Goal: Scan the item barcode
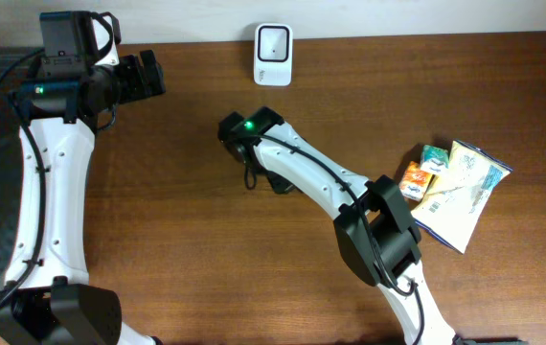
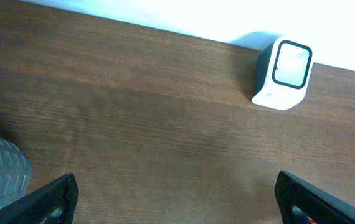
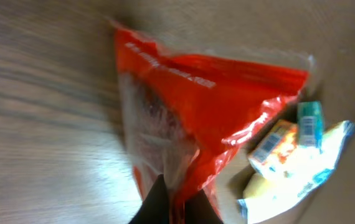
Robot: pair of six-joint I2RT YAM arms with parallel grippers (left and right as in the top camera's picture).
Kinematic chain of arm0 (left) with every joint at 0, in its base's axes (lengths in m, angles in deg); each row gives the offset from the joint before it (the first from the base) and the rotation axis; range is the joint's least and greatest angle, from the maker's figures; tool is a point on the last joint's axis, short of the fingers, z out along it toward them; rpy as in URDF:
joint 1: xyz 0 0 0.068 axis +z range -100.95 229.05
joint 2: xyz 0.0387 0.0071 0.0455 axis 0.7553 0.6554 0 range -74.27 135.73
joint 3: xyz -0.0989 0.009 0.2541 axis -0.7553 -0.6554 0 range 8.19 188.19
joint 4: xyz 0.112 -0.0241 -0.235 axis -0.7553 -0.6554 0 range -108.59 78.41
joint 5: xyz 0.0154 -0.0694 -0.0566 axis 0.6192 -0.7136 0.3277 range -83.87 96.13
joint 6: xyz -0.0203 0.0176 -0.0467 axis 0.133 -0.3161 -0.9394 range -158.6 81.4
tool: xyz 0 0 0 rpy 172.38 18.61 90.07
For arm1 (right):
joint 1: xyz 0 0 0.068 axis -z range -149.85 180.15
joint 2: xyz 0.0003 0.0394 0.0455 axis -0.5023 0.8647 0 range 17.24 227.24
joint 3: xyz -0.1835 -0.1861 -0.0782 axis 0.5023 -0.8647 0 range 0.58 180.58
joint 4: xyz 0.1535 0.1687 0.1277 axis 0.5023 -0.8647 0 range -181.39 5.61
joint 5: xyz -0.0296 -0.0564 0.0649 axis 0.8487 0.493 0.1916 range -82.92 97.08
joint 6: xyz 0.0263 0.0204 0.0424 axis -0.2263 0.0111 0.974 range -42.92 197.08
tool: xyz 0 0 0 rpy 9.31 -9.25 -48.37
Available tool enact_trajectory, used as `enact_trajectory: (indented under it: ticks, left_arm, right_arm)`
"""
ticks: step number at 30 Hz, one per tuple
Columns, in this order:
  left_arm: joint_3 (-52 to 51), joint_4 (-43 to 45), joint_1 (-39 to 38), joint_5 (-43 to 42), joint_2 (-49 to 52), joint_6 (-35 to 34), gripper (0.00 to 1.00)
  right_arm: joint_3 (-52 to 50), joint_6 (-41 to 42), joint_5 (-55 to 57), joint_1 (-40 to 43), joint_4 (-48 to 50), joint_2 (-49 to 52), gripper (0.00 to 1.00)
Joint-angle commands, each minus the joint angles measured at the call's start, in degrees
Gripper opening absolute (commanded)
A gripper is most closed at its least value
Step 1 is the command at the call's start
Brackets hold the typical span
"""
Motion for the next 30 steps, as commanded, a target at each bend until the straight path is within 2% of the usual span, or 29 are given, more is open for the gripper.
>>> enact_trajectory:
  ticks: [1, 2, 4, 5, 6, 14, 17, 18, 21, 24, 25, 28, 30]
  left_arm:
    - [0.1, 0.1, -0.1, 0.2, 0.3, 1.0, 0.99]
    - [0.1, 0.1, -0.1, 0.2, 0.3, 1.0, 0.99]
    - [0.1, 0.1, -0.1, 0.2, 0.3, 1.0, 0.99]
    - [0.1, 0.1, -0.1, 0.2, 0.3, 1.0, 0.99]
    - [0.1, 0.1, -0.1, 0.2, 0.3, 1.0, 0.99]
    - [0.1, 0.1, -0.1, 0.2, 0.3, 1.0, 0.99]
    - [0.1, 0.1, -0.1, 0.2, 0.3, 1.0, 0.99]
    - [0.1, 0.1, -0.1, 0.2, 0.3, 1.0, 0.99]
    - [0.1, 0.1, -0.1, 0.2, 0.3, 0.9, 0.99]
    - [0.1, 0.1, -0.1, 0.2, 0.3, 1.0, 0.99]
    - [0.1, 0.1, -0.1, 0.2, 0.3, 1.0, 0.99]
    - [0.1, 0.1, -0.1, 0.2, 0.3, 1.0, 0.99]
    - [0.1, 0.1, -0.1, 0.2, 0.3, 1.0, 0.99]
  right_arm:
    - [0.1, -3.8, -11.3, -2.3, 1.8, 0.2, 0.17]
    - [0.1, -5.1, -14.4, -2.6, 2.5, 0.2, 0.20]
    - [0.1, -6.2, -18.0, -3.1, 3.1, 0.2, 0.30]
    - [0.2, -6.7, -19.4, -3.2, 3.2, 0.2, 0.39]
    - [0.2, -6.9, -20.5, -3.2, 3.2, 0.2, 0.42]
    - [7.3, -9.7, -30.6, 2.0, 3.4, -1.2, 0.42]
    - [11.6, -11.9, -35.0, 6.3, 2.6, -1.5, 0.43]
    - [12.5, -13.5, -39.5, 9.0, 2.3, -1.5, 0.45]
    - [12.1, -14.5, -45.5, 14.3, 0.5, -1.3, 0.45]
    - [9.8, -19.8, -46.2, 18.6, -2.8, -1.3, 0.62]
    - [9.0, -21.4, -46.2, 19.5, -3.3, -1.3, 0.65]
    - [5.7, -26.4, -48.1, 22.3, -3.3, -1.3, 0.67]
    - [2.3, -31.3, -53.8, 24.6, -1.7, -1.3, 0.66]
